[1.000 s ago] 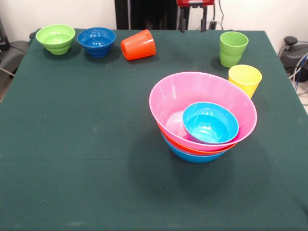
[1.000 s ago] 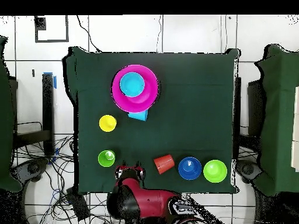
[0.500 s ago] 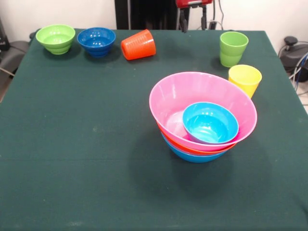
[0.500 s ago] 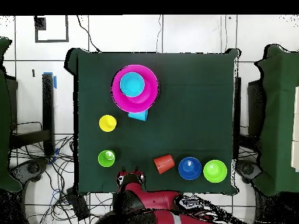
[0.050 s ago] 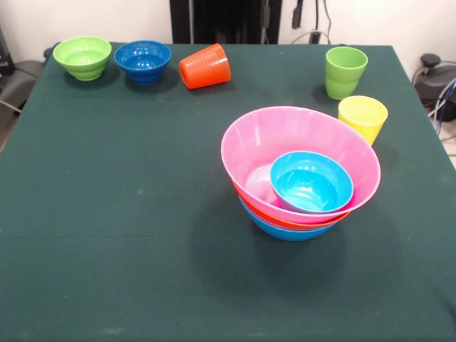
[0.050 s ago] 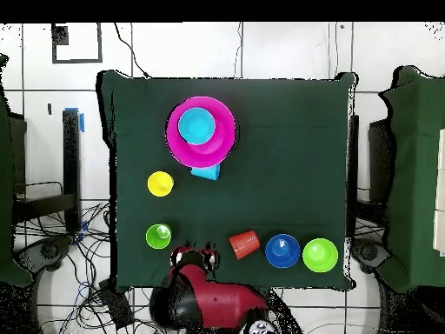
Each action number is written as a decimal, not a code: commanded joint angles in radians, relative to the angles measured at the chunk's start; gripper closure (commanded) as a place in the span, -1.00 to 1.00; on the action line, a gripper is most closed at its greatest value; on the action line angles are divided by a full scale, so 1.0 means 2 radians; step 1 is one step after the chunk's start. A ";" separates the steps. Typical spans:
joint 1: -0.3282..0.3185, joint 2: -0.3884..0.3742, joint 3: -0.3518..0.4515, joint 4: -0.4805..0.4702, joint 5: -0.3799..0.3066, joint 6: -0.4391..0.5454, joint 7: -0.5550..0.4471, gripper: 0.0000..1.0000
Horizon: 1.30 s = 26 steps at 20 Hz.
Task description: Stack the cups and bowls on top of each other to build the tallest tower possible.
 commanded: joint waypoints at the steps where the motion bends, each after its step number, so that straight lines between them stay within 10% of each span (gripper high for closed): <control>1: 0.130 -0.075 -0.093 -0.068 0.083 0.165 0.094 -1.00; 8: 0.274 0.000 -0.220 -0.109 0.142 0.102 0.143 -1.00; 19: 0.202 0.126 -0.138 -0.120 0.106 -0.085 0.149 -1.00; 26: 0.330 0.142 -0.243 -0.157 0.216 0.044 0.124 -1.00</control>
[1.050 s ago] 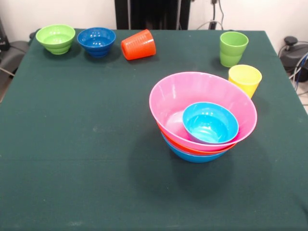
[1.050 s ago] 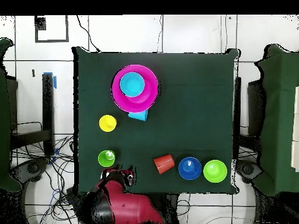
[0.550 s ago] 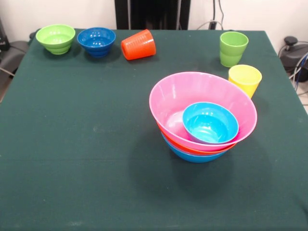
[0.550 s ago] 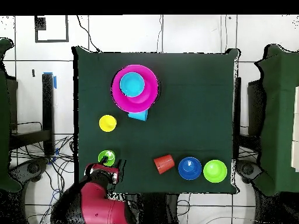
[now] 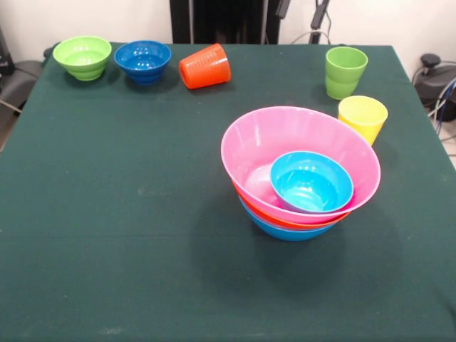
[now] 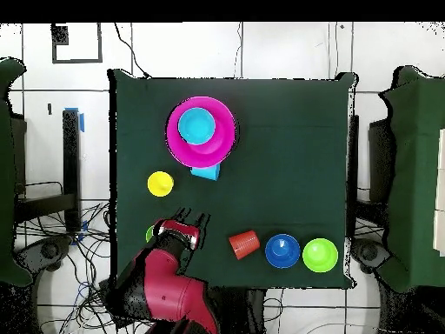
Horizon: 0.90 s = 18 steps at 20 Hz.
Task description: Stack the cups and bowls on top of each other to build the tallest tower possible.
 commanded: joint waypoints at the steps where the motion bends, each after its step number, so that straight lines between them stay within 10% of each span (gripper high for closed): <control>1: 0.092 0.059 -0.057 -0.053 0.077 0.128 0.054 -1.00; 10: 0.182 0.124 -0.141 -0.091 0.125 0.172 0.082 -1.00; 18: 0.194 0.154 -0.144 -0.096 0.141 0.144 0.095 -1.00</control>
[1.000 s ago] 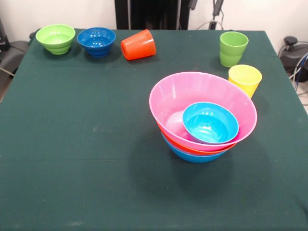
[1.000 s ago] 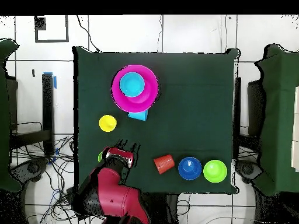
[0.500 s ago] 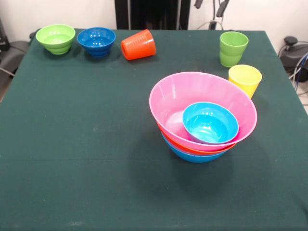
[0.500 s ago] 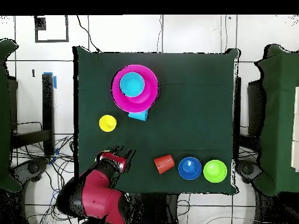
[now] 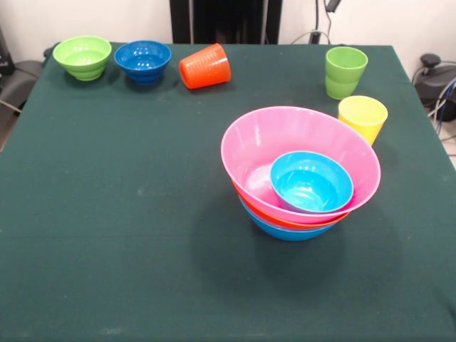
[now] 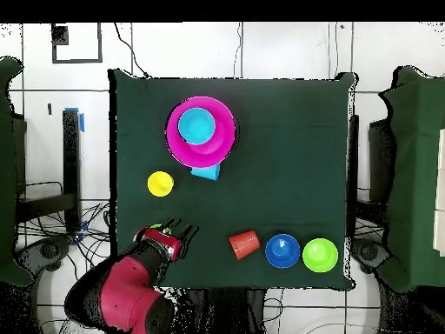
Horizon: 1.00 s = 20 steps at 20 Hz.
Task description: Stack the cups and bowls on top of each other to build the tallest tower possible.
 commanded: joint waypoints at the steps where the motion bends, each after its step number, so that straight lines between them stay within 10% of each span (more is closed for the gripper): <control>1: 0.001 0.062 0.002 -0.036 0.027 0.010 0.094 -1.00; 9: -0.038 0.092 0.043 -0.038 0.030 -0.077 0.110 -1.00; 15: -0.008 0.098 0.013 -0.050 0.065 -0.026 0.102 -1.00; 20: -0.164 -0.036 0.244 0.011 0.029 -0.023 0.144 -1.00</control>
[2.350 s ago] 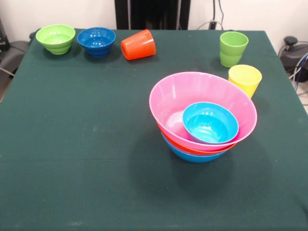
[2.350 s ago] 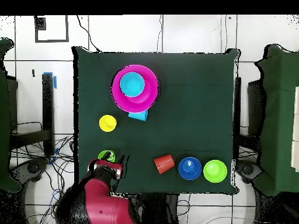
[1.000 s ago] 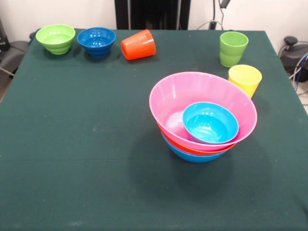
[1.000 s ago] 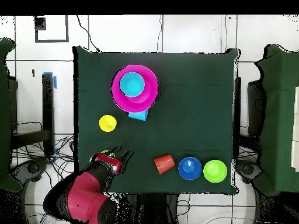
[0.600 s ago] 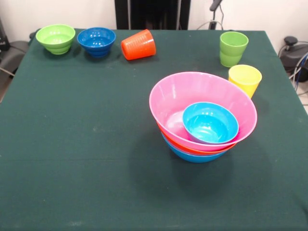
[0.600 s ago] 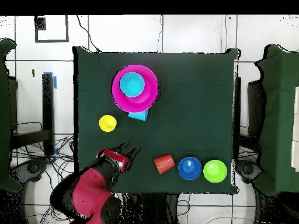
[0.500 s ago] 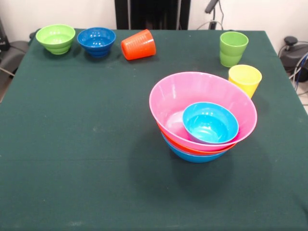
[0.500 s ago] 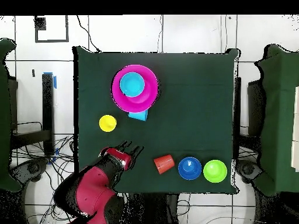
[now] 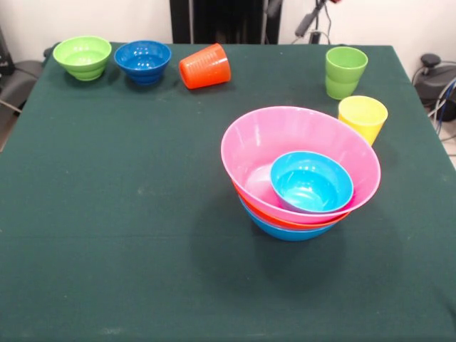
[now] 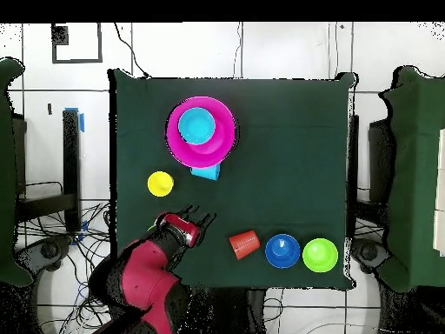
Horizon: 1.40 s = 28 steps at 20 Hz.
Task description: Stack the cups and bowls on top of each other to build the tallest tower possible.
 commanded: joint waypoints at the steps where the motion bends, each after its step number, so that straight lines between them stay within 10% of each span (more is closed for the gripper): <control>1: -0.101 -0.091 0.215 0.015 0.007 0.064 0.123 -1.00; 6: -0.083 -0.133 0.224 -0.002 0.048 0.137 0.154 -1.00; 10: -0.147 -0.172 0.319 0.021 0.049 0.104 0.163 -1.00; 15: -0.127 -0.165 0.291 -0.007 0.051 0.150 0.161 -1.00; 21: -0.157 -0.160 0.306 0.001 0.019 0.119 0.135 -1.00; 28: -0.262 -0.137 0.410 0.045 -0.067 0.010 0.143 -1.00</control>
